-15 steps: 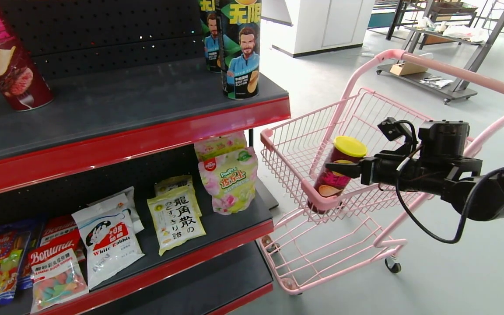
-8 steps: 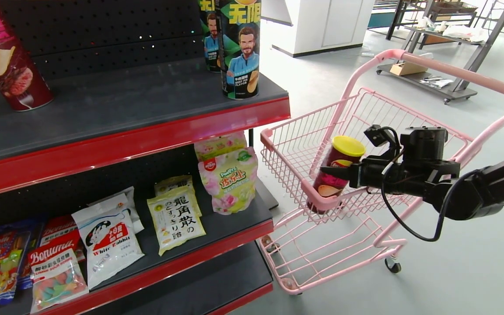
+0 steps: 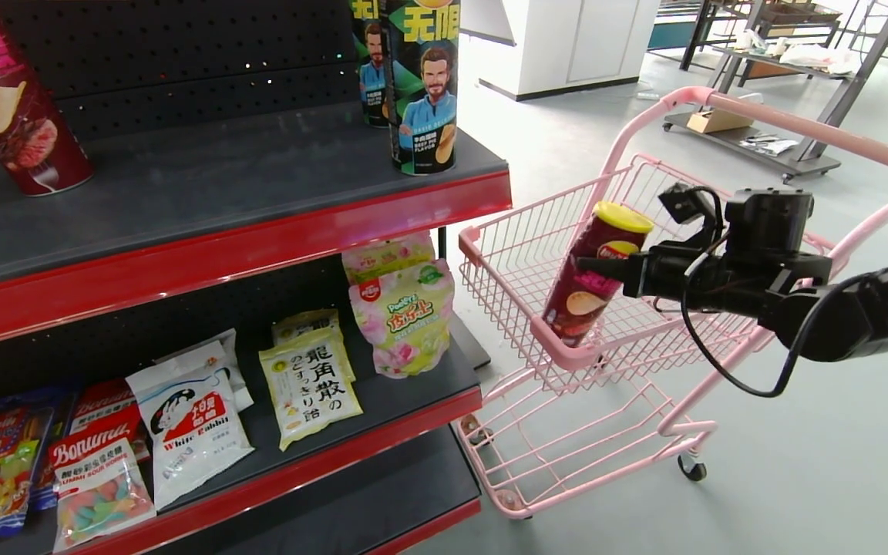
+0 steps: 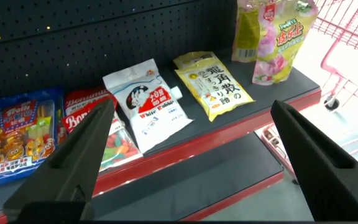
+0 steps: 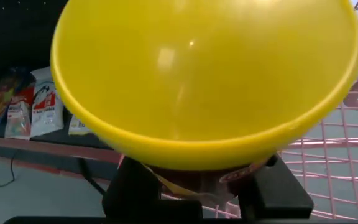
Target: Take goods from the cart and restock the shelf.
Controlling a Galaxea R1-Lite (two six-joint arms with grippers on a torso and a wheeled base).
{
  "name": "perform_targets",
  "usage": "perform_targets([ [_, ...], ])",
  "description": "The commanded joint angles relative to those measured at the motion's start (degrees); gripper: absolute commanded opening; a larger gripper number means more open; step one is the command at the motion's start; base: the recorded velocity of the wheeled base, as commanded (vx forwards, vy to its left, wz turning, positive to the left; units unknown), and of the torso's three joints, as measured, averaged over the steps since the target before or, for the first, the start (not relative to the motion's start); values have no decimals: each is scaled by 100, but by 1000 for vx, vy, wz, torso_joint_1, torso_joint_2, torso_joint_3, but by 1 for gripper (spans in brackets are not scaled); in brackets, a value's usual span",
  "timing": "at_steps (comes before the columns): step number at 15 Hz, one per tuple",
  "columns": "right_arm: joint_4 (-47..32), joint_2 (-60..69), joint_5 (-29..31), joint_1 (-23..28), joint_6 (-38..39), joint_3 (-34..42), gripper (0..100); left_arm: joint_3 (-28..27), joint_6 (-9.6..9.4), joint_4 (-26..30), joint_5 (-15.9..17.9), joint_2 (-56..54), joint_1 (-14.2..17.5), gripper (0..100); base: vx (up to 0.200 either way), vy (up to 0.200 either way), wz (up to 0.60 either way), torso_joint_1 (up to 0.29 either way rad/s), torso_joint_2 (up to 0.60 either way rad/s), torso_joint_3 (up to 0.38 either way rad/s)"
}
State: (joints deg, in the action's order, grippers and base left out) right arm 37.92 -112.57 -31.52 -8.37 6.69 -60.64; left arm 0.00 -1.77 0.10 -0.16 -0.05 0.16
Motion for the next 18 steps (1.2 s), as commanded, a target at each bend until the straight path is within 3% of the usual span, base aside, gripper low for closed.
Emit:
perform_targets([
  [1,-989,912,32,161,60,-1170,0,0,1,-1,-2,5,2,100,0,0,0,0,0,0],
  [4,-1850,1949,41,126,60,-1249,0,0,1,-1,7,5,2,100,0,0,0,0,0,0],
  [8,-2219,3303,270,-428,25,-423,0,0,10,-1,7,5,2,100,0,0,0,0,0,0],
  [10,-2457,3742,278,-762,-291,-45,0,0,10,8,7,5,2,100,0,0,0,0,0,0],
  [11,-2667,3953,287,-859,-801,236,0,0,19,8,7,5,2,100,0,0,0,0,0,0],
  [14,-2667,4138,630,-1413,-924,799,0,0,10,-1,7,5,2,100,0,0,0,0,0,0],
  [18,-2624,3751,938,-1474,-915,896,0,0,10,-1,7,5,2,100,0,0,0,0,0,0],
])
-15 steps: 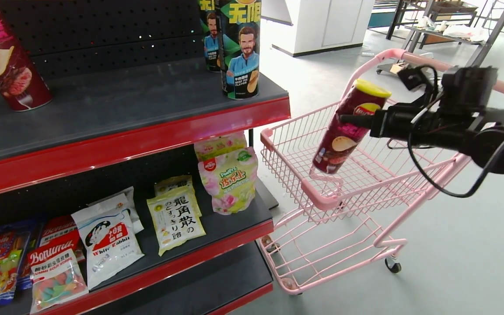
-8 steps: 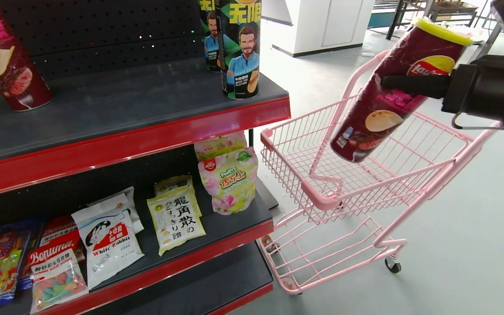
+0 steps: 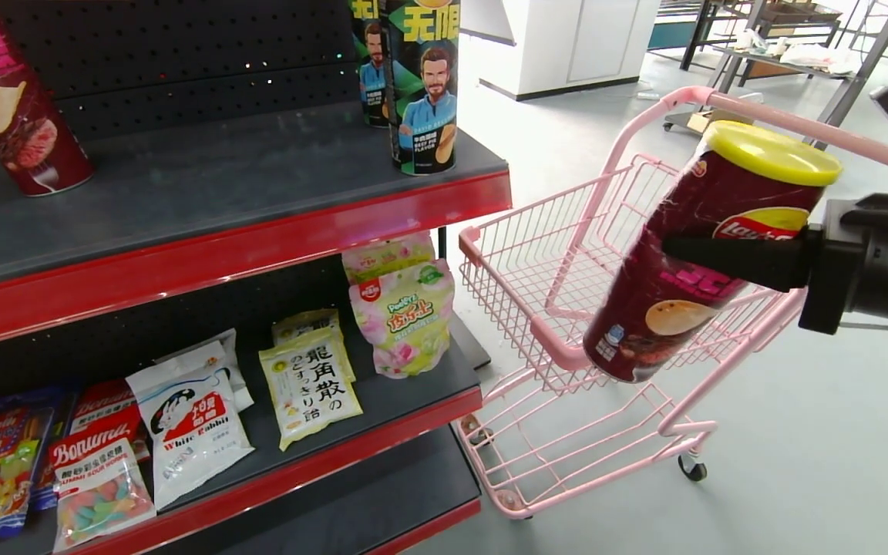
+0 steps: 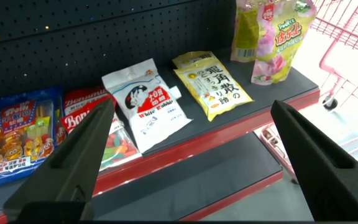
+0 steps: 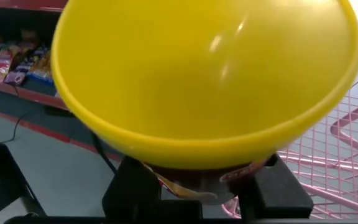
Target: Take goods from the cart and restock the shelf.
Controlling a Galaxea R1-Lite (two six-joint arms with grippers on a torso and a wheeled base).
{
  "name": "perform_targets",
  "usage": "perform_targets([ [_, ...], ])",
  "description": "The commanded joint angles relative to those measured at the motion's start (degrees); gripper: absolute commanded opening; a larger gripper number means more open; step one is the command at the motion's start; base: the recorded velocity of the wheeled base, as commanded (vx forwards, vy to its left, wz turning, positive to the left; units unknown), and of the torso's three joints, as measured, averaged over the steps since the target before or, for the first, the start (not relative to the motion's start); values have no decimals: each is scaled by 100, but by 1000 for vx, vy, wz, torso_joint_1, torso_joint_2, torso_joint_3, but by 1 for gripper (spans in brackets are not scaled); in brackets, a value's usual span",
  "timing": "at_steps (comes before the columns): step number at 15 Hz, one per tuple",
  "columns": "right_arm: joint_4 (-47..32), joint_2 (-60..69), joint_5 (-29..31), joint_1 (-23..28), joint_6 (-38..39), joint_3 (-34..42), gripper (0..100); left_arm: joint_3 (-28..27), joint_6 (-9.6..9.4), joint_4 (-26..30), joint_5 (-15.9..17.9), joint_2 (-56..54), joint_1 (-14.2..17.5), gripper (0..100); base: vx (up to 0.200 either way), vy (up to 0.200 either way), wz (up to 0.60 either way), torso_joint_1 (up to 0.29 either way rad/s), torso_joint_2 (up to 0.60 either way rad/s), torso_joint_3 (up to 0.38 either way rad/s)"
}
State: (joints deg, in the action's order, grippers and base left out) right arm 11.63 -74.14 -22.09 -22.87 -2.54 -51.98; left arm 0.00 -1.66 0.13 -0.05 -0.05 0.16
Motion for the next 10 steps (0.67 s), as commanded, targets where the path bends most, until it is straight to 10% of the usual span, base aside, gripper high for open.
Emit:
perform_targets([
  [1,-12,-109,3,-25,7,92,0,0,-1,4,-4,5,2,100,0,0,0,0,0,0],
  [10,-12,-48,20,-16,-1,426,0,-9,8,4,14,5,2,100,0,0,0,59,-256,-187],
])
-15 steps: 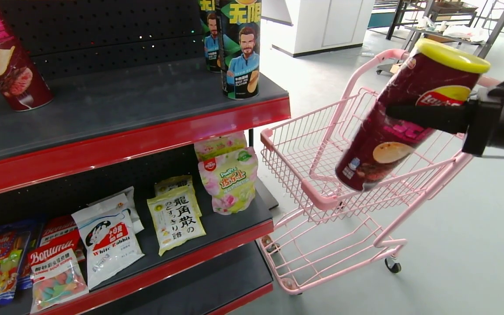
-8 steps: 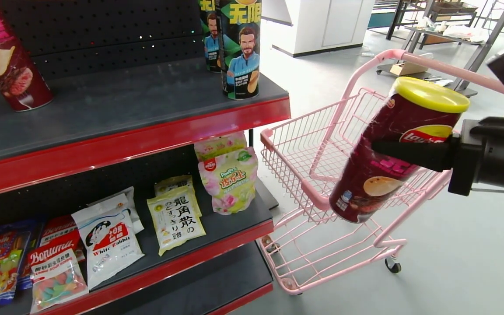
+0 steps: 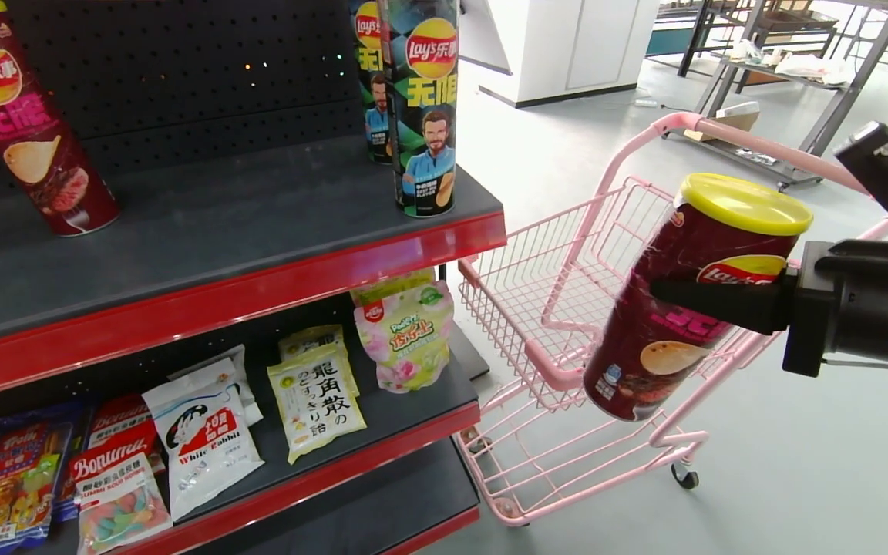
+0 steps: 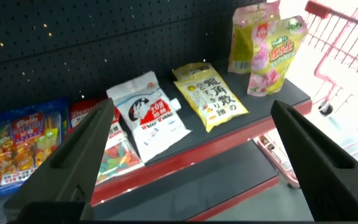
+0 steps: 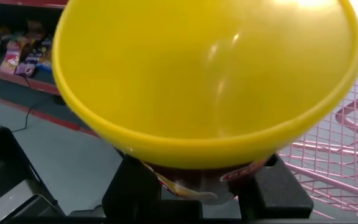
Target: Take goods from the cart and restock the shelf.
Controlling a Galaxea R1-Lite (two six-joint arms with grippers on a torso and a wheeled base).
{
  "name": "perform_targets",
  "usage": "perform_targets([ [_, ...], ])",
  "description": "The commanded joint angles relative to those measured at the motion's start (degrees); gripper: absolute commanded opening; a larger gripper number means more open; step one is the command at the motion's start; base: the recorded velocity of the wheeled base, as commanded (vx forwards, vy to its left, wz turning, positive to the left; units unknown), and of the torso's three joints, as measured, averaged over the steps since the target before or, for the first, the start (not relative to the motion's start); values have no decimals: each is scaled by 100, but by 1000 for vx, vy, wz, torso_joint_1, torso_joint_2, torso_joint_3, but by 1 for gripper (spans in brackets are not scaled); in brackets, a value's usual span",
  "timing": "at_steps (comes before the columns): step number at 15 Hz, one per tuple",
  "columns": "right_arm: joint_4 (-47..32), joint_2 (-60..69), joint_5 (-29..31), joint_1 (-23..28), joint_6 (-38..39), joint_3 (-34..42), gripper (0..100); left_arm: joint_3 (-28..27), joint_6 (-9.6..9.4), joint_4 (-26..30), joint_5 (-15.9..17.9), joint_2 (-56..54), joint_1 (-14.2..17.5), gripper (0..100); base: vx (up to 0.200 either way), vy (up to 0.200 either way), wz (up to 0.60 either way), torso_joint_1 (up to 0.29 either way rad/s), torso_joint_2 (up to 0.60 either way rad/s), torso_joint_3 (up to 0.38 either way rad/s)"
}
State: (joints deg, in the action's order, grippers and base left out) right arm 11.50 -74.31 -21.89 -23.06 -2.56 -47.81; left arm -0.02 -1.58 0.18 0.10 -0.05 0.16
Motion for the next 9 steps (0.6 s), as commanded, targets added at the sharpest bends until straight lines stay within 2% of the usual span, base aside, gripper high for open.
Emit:
perform_targets([
  [1,2,-57,1,-5,1,9,0,2,0,-1,-1,5,2,100,0,0,0,149,-525,-369],
  [9,2,-171,10,4,-16,-26,0,-6,0,-1,-1,5,2,100,0,0,0,187,-563,-371],
])
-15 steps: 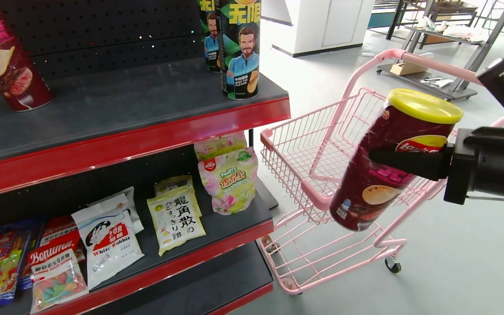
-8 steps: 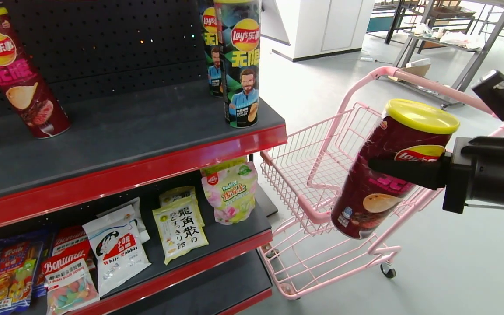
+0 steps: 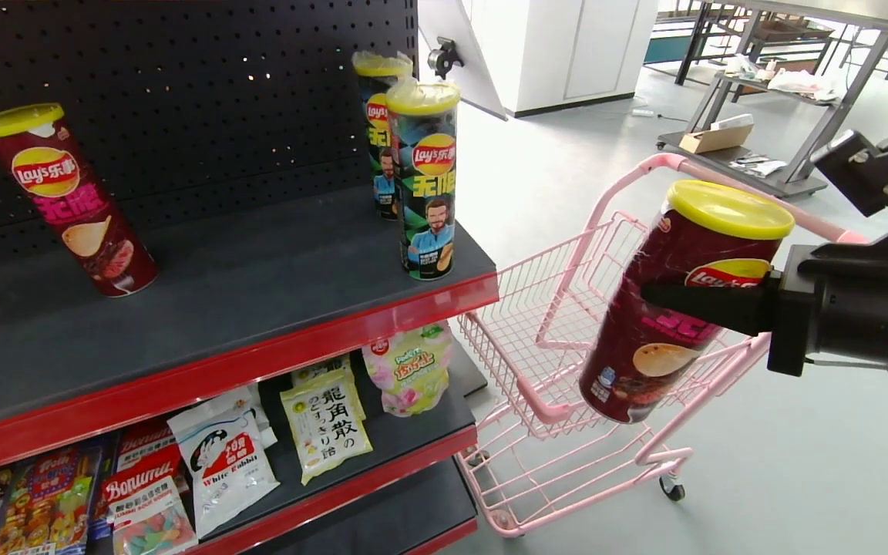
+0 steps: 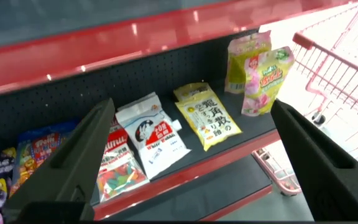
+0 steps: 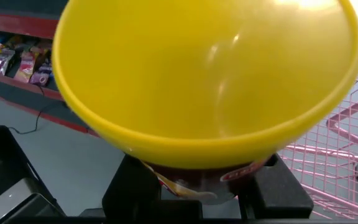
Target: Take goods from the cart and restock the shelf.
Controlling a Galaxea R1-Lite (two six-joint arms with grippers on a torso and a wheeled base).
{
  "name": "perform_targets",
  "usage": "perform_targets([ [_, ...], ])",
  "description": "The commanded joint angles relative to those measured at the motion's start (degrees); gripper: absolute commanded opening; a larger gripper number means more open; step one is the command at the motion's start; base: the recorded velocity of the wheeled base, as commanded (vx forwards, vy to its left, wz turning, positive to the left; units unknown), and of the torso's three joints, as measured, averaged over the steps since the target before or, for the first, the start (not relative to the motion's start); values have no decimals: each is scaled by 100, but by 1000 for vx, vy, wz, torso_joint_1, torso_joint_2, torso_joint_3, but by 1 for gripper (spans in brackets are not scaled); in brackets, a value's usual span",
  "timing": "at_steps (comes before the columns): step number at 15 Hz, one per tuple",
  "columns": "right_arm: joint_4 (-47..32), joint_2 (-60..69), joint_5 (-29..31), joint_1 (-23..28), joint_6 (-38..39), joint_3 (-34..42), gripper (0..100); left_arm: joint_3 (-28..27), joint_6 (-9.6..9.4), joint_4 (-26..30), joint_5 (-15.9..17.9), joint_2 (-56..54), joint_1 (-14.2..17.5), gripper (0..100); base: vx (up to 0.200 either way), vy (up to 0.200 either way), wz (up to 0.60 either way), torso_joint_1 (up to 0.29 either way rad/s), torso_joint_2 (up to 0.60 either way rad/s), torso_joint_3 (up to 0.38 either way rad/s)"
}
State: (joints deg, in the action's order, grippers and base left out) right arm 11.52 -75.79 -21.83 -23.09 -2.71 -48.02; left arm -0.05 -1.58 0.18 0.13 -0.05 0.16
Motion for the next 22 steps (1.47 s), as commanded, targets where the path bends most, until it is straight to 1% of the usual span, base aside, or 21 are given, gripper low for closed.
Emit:
perform_targets([
  [1,-1,-24,4,6,-2,-6,0,-4,0,-1,-5,5,2,100,0,0,0,232,-598,-373],
  [3,-1,-24,-5,6,7,12,0,-4,0,-1,-5,5,2,100,0,0,0,200,-486,-300],
  [6,-1,3,-5,15,7,29,0,5,-9,-1,-5,5,2,100,0,0,0,39,-91,-52],
  [10,-1,38,-5,50,7,29,0,-4,0,-1,-5,5,2,100,-200,0,0,11,-4,-7],
  [13,-1,38,56,50,7,38,0,5,0,-1,-5,5,2,100,0,0,0,0,0,0],
  [15,-9,20,241,33,7,65,0,5,0,-1,-5,5,2,100,0,0,600,-7,0,2],
  [22,-1,38,223,33,7,135,0,5,0,-1,-5,5,2,100,0,0,600,3,4,2],
])
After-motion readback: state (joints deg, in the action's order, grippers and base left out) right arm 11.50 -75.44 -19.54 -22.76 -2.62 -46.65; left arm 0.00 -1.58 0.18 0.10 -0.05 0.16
